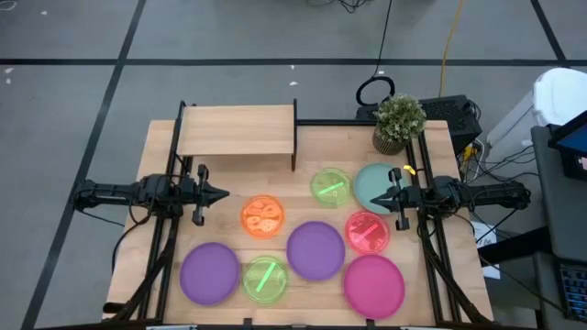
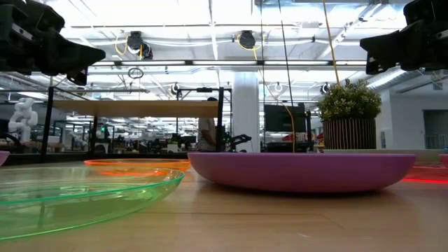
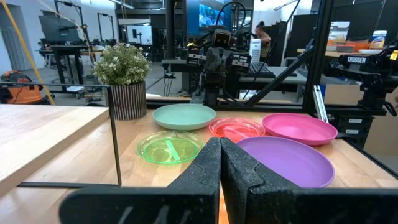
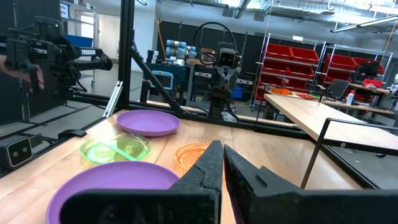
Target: Place and stack plates onto a shelf
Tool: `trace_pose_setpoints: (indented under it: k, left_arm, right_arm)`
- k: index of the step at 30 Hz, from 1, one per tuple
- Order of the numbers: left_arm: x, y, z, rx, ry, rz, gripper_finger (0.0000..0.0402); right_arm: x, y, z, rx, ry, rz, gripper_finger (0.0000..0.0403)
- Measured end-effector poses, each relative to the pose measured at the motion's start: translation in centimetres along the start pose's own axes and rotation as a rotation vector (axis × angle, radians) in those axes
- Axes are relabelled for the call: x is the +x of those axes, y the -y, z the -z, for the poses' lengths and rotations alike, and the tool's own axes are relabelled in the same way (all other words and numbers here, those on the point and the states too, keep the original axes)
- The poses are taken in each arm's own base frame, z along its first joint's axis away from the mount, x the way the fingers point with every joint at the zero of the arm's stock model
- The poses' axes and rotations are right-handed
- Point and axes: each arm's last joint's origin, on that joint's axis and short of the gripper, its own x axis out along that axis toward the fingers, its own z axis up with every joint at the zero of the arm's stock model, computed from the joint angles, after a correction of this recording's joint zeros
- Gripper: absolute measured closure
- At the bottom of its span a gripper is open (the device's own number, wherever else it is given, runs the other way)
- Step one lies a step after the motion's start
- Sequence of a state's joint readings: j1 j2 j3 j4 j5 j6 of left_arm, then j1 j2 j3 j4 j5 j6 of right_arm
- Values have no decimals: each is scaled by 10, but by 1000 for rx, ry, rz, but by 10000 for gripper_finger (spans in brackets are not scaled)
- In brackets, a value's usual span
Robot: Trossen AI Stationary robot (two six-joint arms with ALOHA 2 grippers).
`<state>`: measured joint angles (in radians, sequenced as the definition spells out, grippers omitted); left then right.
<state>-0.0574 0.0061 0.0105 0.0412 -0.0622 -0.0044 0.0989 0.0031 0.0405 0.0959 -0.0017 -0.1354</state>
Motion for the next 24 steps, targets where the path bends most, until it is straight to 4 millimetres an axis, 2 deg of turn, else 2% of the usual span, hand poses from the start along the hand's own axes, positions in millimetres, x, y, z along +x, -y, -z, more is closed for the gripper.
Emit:
trace_pose_setpoints:
  k: [12,24]
  left_arm:
    - [0,0,0,0,0,0,398]
    - [0,0,0,0,0,0,398]
  right_arm:
    - [0,0,0,0,0,0,403]
    - [0,0,0,-86,0,0,403]
